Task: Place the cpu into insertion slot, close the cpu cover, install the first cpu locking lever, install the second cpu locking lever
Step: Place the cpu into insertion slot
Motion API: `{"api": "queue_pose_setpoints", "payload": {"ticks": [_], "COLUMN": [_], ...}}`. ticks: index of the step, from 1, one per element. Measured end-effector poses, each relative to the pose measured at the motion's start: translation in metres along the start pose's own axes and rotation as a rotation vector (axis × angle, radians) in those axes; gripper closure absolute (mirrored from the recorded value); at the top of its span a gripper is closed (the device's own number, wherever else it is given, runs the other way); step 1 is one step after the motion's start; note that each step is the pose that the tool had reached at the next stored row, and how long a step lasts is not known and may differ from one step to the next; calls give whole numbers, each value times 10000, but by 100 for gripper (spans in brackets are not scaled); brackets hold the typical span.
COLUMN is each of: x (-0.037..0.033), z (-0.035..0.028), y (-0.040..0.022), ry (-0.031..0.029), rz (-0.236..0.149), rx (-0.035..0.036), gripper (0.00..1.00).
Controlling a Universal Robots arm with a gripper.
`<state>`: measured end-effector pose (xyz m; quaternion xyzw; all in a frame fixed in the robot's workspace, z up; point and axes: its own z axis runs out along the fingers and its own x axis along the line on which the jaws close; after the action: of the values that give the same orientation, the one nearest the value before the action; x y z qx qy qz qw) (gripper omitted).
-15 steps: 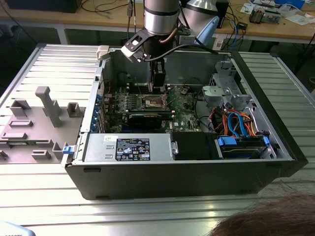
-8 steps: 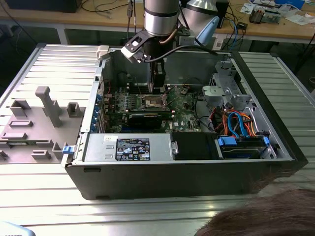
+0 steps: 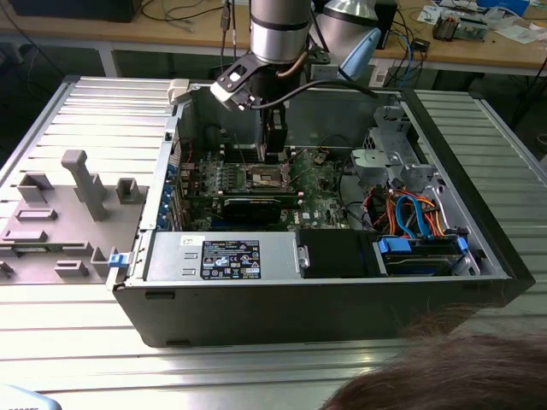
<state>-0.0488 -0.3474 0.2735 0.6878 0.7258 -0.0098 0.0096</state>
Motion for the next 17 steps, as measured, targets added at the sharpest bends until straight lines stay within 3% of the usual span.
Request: {"api": "queue_pose_setpoints", "payload": {"ticks": [17], "x": [1], "z": [44], "y": [0], "ry": [0], "rz": [0], "rx": [0], "gripper": [46]}}
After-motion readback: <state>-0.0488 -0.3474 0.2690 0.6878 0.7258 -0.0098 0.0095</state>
